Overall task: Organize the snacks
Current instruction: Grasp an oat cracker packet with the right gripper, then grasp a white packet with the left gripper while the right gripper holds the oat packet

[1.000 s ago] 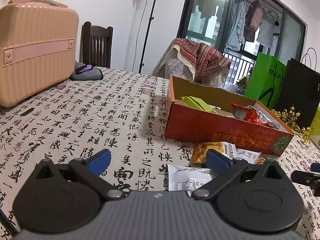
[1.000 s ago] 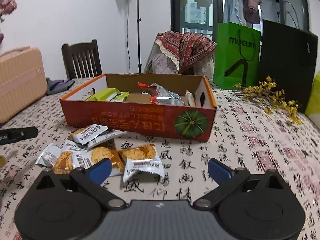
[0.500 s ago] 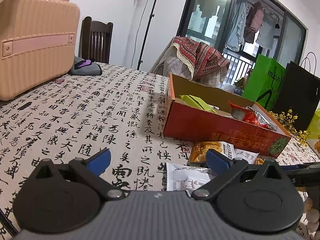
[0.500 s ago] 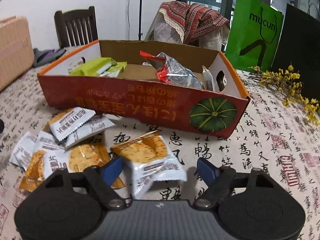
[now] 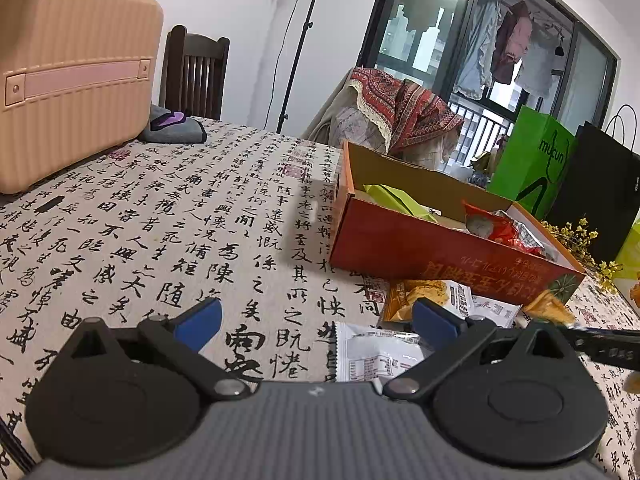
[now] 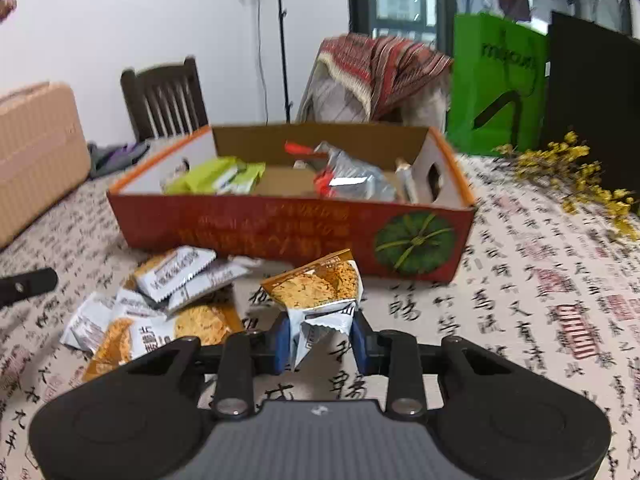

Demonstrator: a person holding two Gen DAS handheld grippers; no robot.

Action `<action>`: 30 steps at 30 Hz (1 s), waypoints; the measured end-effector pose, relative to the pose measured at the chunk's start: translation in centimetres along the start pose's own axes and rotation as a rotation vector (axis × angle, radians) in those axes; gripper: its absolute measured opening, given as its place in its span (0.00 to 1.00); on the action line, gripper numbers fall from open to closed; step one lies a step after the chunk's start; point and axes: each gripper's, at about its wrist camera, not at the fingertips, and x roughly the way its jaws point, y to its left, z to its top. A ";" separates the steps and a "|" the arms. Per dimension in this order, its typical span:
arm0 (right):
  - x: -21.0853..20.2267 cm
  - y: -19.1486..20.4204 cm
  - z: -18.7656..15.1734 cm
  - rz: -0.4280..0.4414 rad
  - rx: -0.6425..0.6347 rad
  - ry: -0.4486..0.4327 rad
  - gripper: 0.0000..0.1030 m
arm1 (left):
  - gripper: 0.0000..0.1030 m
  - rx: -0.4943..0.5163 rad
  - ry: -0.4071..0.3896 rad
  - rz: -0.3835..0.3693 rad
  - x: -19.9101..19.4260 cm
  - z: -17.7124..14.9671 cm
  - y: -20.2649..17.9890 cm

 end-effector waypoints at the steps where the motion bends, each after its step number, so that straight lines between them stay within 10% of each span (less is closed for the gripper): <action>1: -0.5 -0.2 -0.1 -0.002 0.007 -0.012 0.30 | 1.00 0.001 0.001 0.002 0.0 0.0 0.0; 18: -3.7 -2.1 -2.9 0.011 0.072 -0.055 0.30 | 1.00 0.231 0.076 -0.045 -0.2 -0.8 -6.5; 30: -4.7 -3.1 -3.9 0.004 0.097 -0.059 0.30 | 1.00 0.279 0.137 0.096 2.1 -1.4 -4.9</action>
